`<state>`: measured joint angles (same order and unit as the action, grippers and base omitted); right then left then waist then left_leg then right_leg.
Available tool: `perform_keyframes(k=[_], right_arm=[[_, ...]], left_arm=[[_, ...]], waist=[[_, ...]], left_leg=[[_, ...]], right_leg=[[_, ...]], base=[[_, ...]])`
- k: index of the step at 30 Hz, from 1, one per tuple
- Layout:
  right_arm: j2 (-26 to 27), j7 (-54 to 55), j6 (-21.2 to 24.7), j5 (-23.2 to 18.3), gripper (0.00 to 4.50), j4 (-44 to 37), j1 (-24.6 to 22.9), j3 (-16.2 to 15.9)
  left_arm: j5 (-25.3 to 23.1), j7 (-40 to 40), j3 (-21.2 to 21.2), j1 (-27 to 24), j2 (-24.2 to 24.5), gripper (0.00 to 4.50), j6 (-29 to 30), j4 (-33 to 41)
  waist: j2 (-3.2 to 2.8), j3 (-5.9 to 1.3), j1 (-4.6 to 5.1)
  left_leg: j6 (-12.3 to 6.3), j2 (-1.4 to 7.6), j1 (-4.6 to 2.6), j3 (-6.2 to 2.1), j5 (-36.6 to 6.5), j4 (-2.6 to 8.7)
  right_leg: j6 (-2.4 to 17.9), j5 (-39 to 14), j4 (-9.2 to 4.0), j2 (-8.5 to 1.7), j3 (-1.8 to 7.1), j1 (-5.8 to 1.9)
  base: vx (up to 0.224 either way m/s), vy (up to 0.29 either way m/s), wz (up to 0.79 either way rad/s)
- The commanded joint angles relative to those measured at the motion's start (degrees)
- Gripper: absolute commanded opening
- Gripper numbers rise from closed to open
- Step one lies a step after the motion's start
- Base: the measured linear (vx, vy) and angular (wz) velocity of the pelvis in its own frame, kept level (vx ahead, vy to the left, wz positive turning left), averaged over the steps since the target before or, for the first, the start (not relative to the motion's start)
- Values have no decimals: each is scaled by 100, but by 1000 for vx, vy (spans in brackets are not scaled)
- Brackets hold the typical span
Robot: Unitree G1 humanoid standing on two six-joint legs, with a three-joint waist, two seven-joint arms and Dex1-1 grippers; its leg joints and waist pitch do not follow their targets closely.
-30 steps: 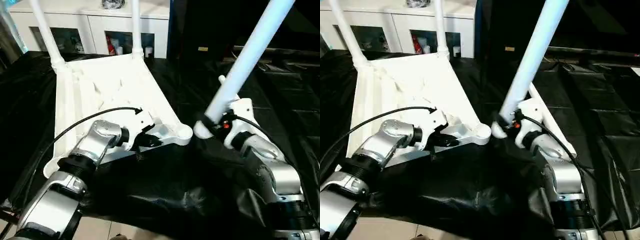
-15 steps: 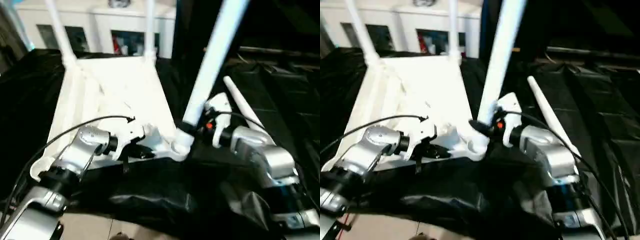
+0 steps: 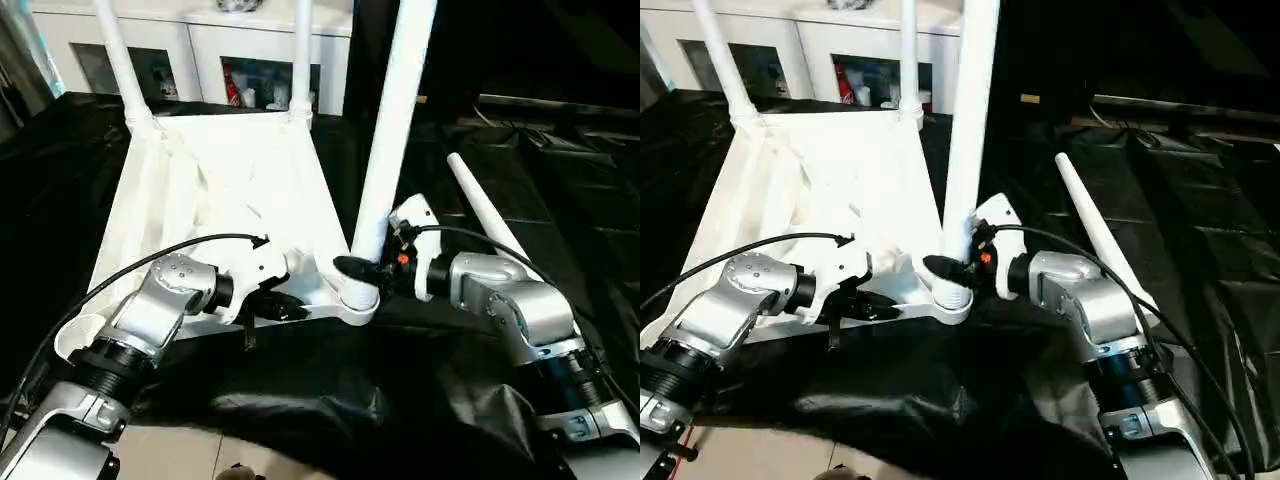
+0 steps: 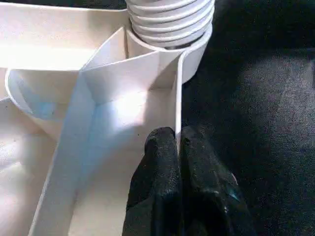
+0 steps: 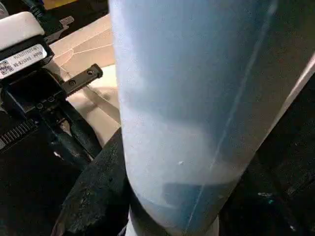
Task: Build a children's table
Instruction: Insert table leg to table base
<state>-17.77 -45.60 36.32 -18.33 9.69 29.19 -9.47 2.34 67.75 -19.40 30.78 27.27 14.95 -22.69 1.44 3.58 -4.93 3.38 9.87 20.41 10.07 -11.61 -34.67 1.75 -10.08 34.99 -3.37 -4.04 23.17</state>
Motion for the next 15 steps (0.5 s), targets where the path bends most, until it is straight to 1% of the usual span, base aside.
perform_keyframes(k=[1,3,4,6,7,8,10,12,14,15], right_arm=[[-26,-19,-21,-9,188,-84,-18,42],[27,15,-73,-17,188,-49,-42,84],[117,54,-180,-65,188,43,-93,154],[148,64,-206,-89,188,80,-113,182],[264,83,-327,-195,188,223,-215,319],[264,83,-327,-195,188,223,-215,319],[379,110,-441,-313,188,366,-339,481],[407,125,-473,-338,188,407,-389,524],[433,107,-588,-375,188,445,-592,579],[442,97,-642,-372,188,452,-670,606]], left_arm=[[-32,-41,17,-3,-3,0,53,124],[-32,-52,16,0,-4,0,59,126],[-31,-83,22,-5,-5,0,73,141],[-30,-92,25,-7,-6,0,78,146],[-49,-164,46,4,-26,0,57,105],[-49,-164,46,4,-26,0,57,105],[-60,-204,57,20,-41,0,36,71],[-63,-214,60,27,-44,0,26,62],[-65,-228,68,49,-49,0,17,42],[-68,-230,66,62,-50,0,13,30]], waist=[[-23,-403,5],[-21,-401,9],[-21,-401,7],[-19,-400,11],[-60,-399,-2],[-53,-396,5],[-43,-404,-2],[-38,-398,10],[-37,-386,0],[-37,-395,-5]], left_leg=[[-37,341,-42,-108,-633,432],[-29,342,-42,-108,-663,433],[-21,341,-42,-107,-693,433],[-18,341,-41,-108,-723,433],[-8,341,-42,-114,-764,432],[-6,345,-50,-107,-806,433],[-2,348,-44,-117,-803,440],[2,345,-46,-120,-815,446],[6,341,-48,-113,-893,445],[4,341,-50,-117,-887,448]], right_leg=[[1106,-1072,-367,-541,351,-324],[1118,-1081,-368,-540,350,-324],[1108,-1132,-374,-547,352,-325],[1103,-1165,-375,-547,353,-322],[1098,-1236,-386,-566,356,-320],[1098,-1264,-407,-566,360,-309],[1113,-1220,-395,-559,348,-325],[1113,-1222,-392,-545,344,-325],[1065,-1379,-419,-558,351,-318],[1058,-1385,-418,-558,349,-327]], base=[[0,0,0],[0,0,0],[0,0,0],[0,0,0],[0,0,0],[0,0,0],[0,0,0],[0,0,0],[0,0,0],[0,0,0]])
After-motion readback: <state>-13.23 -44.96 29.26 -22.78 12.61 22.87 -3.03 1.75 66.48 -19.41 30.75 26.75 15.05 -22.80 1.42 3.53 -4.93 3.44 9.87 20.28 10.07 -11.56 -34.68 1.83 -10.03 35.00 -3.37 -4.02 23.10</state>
